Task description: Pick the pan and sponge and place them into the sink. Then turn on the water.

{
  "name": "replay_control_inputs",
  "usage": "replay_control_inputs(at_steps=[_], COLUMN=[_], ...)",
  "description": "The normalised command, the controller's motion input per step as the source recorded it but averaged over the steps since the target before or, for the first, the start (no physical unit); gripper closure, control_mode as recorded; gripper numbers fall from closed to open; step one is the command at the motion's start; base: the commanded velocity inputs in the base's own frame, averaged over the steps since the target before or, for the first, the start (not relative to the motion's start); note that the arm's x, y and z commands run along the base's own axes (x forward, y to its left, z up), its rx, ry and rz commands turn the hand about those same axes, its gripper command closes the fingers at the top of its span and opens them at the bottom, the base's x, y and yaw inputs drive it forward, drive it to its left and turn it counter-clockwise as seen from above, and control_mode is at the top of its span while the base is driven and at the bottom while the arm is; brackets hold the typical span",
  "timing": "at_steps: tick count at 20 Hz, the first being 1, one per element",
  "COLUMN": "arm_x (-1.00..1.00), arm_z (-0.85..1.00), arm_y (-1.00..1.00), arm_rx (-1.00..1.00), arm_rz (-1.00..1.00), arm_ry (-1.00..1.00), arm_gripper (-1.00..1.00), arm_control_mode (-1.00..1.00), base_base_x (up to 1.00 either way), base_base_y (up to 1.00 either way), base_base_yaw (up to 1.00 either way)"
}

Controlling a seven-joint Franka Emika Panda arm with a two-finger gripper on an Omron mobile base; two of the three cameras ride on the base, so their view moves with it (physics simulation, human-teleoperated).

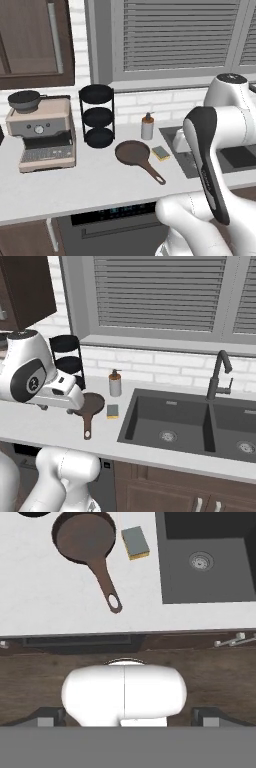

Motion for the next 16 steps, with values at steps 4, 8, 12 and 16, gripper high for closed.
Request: replay_control_inputs(at_steps=[4,8,12,16], arm_x=[0.06,0.42,0.47,0.41], arm_z=[-0.01,-0.34,-0.54,-0.42], arm_y=[0.0,0.31,0.58,0.2], arm_rx=[0.0,0.0,0.0,0.03], arm_rz=[0.0,0.0,0.0,0.02], arm_ry=[0.0,0.0,0.01,0.02], arm_gripper=[-1.0,-1.0,-1.0,-1.0], arm_control_mode=[-1.0,-1.0,-1.0,-1.0], base_base_x=[0.0,0.0,0.0,0.0], base_base_y=[0.0,0.0,0.0,0.0], base_base_yaw=[0.0,0.0,0.0,0.0])
